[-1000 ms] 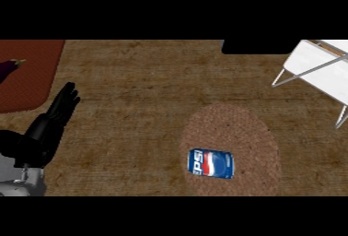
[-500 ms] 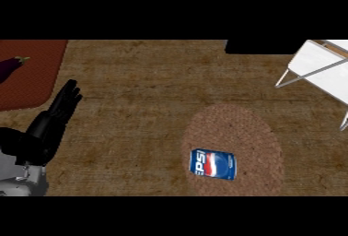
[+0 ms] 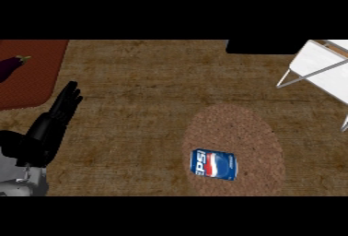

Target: Pick the pear from the placemat and place it in the tiered shelf

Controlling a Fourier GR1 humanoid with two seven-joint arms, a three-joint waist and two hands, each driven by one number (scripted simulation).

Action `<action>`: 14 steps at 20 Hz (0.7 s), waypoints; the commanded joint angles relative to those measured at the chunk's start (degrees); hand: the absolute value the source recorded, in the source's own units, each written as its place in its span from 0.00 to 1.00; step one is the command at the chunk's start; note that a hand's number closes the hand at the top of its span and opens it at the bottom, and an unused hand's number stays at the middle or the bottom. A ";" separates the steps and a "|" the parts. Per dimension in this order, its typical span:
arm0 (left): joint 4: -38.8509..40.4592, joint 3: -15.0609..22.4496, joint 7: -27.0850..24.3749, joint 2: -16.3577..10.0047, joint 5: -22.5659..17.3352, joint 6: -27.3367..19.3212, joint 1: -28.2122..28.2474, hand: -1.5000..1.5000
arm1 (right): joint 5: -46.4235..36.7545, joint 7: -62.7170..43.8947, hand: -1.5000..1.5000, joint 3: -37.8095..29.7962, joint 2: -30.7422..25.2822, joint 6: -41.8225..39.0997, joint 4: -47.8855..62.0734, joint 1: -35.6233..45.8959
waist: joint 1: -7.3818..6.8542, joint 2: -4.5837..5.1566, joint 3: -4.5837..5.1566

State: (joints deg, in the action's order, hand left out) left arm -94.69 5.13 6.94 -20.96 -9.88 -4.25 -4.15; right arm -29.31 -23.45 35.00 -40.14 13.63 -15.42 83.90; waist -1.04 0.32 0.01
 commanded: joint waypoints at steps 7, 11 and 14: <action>-1.86 -0.64 1.90 1.19 0.89 0.26 0.78 0.50 | -1.39 -1.68 1.00 -3.54 -0.82 -1.48 1.79 -4.75 | 0.38 -0.24 0.00; 1.29 -1.36 -0.44 0.43 0.19 2.78 0.24 0.50 | -3.64 -8.24 1.00 -3.36 -2.78 8.21 3.94 -6.69 | 0.30 0.01 0.00; -1.93 -0.98 2.05 0.76 0.85 1.28 1.03 0.50 | -6.29 -13.82 1.00 -2.04 -5.28 10.72 5.26 -6.73 | 0.40 -0.26 -0.01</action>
State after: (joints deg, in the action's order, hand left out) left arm -95.11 3.93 7.64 -20.27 -9.17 -2.96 -3.56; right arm -32.96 -32.73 32.11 -42.66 20.54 -12.24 78.27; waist -0.63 0.08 0.14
